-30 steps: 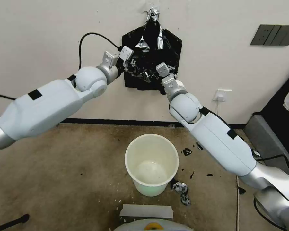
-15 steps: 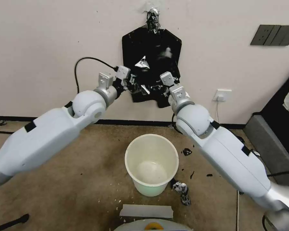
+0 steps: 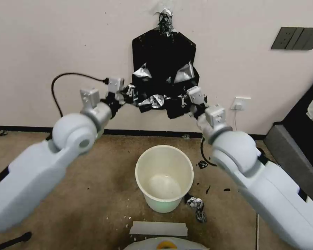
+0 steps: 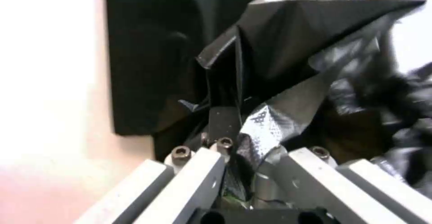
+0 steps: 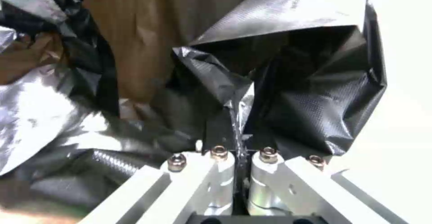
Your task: Place a trash bag onto the trash bin.
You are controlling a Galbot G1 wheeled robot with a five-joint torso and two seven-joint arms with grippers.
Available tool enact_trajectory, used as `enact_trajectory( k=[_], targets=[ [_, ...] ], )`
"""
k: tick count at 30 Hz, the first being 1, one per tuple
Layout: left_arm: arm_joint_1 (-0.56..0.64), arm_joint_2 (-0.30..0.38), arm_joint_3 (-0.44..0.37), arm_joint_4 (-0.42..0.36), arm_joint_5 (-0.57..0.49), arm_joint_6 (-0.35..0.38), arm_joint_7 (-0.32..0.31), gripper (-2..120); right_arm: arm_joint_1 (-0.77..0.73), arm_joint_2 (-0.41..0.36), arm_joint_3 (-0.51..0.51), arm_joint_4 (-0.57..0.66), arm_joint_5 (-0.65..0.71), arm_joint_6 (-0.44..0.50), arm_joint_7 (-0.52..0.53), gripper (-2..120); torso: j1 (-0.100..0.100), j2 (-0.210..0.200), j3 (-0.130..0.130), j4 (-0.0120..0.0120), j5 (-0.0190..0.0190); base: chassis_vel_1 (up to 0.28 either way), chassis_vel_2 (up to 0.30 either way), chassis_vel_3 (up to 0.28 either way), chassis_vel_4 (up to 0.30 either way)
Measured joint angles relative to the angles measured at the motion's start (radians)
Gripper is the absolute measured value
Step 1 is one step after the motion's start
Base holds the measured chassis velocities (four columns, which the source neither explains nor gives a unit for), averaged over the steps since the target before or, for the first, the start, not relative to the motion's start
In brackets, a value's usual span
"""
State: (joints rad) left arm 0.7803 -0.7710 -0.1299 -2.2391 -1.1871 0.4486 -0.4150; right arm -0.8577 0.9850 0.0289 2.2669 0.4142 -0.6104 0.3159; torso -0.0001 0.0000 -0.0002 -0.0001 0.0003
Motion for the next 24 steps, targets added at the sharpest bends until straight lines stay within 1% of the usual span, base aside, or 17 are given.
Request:
enact_trajectory(
  k=[2, 3, 6, 7, 8, 11, 12, 14, 15, 16, 18, 19, 21, 22, 24],
  targets=[
    [0.030, -0.001, -0.016, -0.046, -0.046, 0.012, -0.040, 0, -0.039, -0.017, 0.032, 0.038, 0.000, 0.000, -0.014, 0, 0.000, 0.000, 0.000, 0.0001, -0.0001, 0.000, 0.000, 0.000, 0.000],
    [0.030, -0.001, -0.016, -0.046, -0.046, 0.012, -0.040, 0, -0.039, -0.017, 0.032, 0.038, 0.000, 0.000, -0.014, 0, 0.000, 0.000, 0.000, 0.0001, -0.0001, 0.000, 0.000, 0.000, 0.000],
    [0.020, -0.007, -0.017, -0.065, -0.094, 0.052, -0.068, 0, -0.117, -0.048, 0.096, 0.088, -0.001, 0.000, -0.038, 0, 0.000, 0.000, 0.000, 0.0002, -0.0003, 0.000, 0.000, 0.000, 0.000],
    [0.020, -0.007, -0.017, -0.065, -0.094, 0.052, -0.068, 0, -0.117, -0.048, 0.096, 0.088, -0.001, 0.000, -0.038, 0, 0.000, 0.000, 0.000, 0.0002, -0.0003, 0.000, 0.000, 0.000, 0.000],
    [0.016, -0.009, -0.018, -0.077, -0.138, 0.077, -0.099, 0, -0.177, -0.070, 0.137, 0.117, -0.002, 0.000, -0.053, 0, 0.000, 0.000, 0.000, -0.0003, 0.0000, 0.000, 0.000, 0.000, 0.000],
    [0.050, -0.005, -0.046, -0.102, -0.193, 0.114, -0.131, 0, -0.251, -0.108, 0.179, 0.152, -0.001, 0.000, -0.069, 0, 0.000, 0.000, 0.000, -0.0003, 0.0001, 0.000, 0.000, 0.000, 0.000],
    [0.050, -0.005, -0.046, -0.102, -0.193, 0.114, -0.131, 0, -0.251, -0.108, 0.179, 0.152, -0.001, 0.000, -0.069, 0, 0.000, 0.000, 0.000, -0.0003, 0.0001, 0.000, 0.000, 0.000, 0.000],
    [0.088, -0.002, -0.073, -0.117, -0.220, 0.134, -0.144, 0, -0.277, -0.125, 0.192, 0.169, 0.000, -0.002, -0.073, 0, 0.000, 0.000, 0.000, 0.0000, -0.0004, 0.000, 0.000, 0.000, 0.000],
    [0.121, 0.005, -0.099, -0.131, -0.234, 0.148, -0.148, 0, -0.292, -0.133, 0.193, 0.179, 0.001, -0.004, -0.075, 0, 0.000, 0.000, 0.000, 0.0001, -0.0004, 0.000, 0.000, 0.000, 0.000],
    [0.121, 0.005, -0.099, -0.131, -0.234, 0.148, -0.148, 0, -0.292, -0.133, 0.193, 0.179, 0.001, -0.004, -0.075, 0, 0.000, 0.000, 0.000, 0.0001, -0.0004, 0.000, 0.000, 0.000, 0.000],
    [0.171, 0.018, -0.147, -0.158, -0.255, 0.169, -0.147, 0, -0.309, -0.136, 0.192, 0.193, 0.000, -0.009, -0.077, 0, 0.000, 0.000, 0.000, 0.0000, -0.0002, 0.000, 0.000, 0.000, 0.000],
    [0.171, 0.018, -0.147, -0.158, -0.255, 0.169, -0.147, 0, -0.309, -0.136, 0.192, 0.193, 0.000, -0.009, -0.077, 0, 0.000, 0.000, 0.000, 0.0000, -0.0002, 0.000, 0.000, 0.000, 0.000],
    [0.227, 0.029, -0.203, -0.189, -0.268, 0.183, -0.141, 0, -0.327, -0.134, 0.188, 0.209, -0.002, -0.017, -0.079, 0, 0.000, 0.000, 0.000, 0.0001, -0.0003, 0.000, 0.000, 0.000, 0.000],
    [0.227, 0.029, -0.203, -0.189, -0.268, 0.183, -0.141, 0, -0.327, -0.134, 0.188, 0.209, -0.002, -0.017, -0.079, 0, 0.000, 0.000, 0.000, 0.0001, -0.0003, 0.000, 0.000, 0.000, 0.000],
    [0.289, 0.033, -0.267, -0.222, -0.272, 0.192, -0.125, 0, -0.352, -0.132, 0.186, 0.227, -0.007, -0.023, -0.080, 0, 0.000, 0.000, 0.000, 0.0001, -0.0003, 0.000, 0.000, 0.000, 0.000]
  ],
)
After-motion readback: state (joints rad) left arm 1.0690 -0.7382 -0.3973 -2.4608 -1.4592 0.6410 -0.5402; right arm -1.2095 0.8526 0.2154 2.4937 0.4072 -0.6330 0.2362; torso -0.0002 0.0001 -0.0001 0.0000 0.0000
